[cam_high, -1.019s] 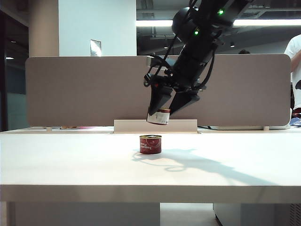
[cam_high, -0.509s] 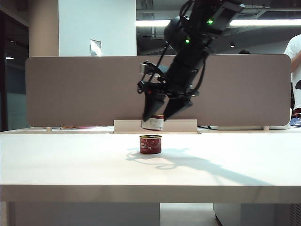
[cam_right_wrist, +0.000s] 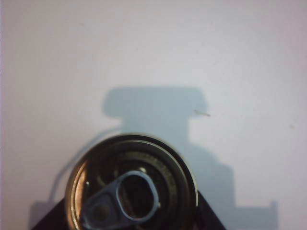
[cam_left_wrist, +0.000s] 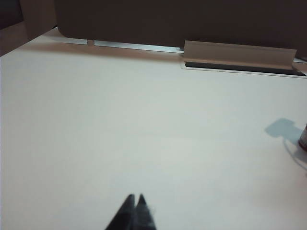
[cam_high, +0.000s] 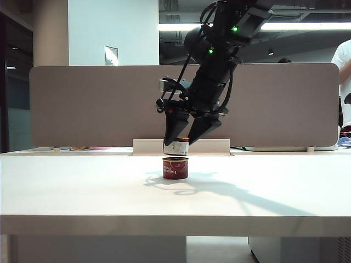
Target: Stack a can of tomatoes on the right onto the can of tomatoes on the left.
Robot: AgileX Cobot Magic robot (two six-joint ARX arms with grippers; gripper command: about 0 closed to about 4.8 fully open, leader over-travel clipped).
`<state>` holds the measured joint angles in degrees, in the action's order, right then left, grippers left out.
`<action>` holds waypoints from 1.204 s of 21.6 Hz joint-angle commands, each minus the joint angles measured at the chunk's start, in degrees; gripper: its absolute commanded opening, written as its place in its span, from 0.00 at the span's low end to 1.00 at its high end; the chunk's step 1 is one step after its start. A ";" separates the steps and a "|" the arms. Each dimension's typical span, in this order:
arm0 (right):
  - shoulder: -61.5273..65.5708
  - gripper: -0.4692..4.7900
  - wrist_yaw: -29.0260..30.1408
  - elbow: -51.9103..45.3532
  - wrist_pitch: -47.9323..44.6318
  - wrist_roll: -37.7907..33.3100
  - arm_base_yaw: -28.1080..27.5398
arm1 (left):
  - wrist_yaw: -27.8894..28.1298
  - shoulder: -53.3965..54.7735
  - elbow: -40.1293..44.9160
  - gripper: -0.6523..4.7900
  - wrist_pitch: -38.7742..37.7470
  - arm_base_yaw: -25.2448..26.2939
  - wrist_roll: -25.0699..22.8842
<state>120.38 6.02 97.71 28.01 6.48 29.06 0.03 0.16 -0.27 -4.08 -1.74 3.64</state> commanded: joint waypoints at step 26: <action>1.55 0.60 -1.66 0.96 -0.20 1.29 0.17 | -0.07 0.07 -0.26 0.11 0.57 0.07 -0.22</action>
<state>122.04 4.80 98.37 27.66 7.60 29.15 0.03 0.16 -0.30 -4.08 -1.74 3.64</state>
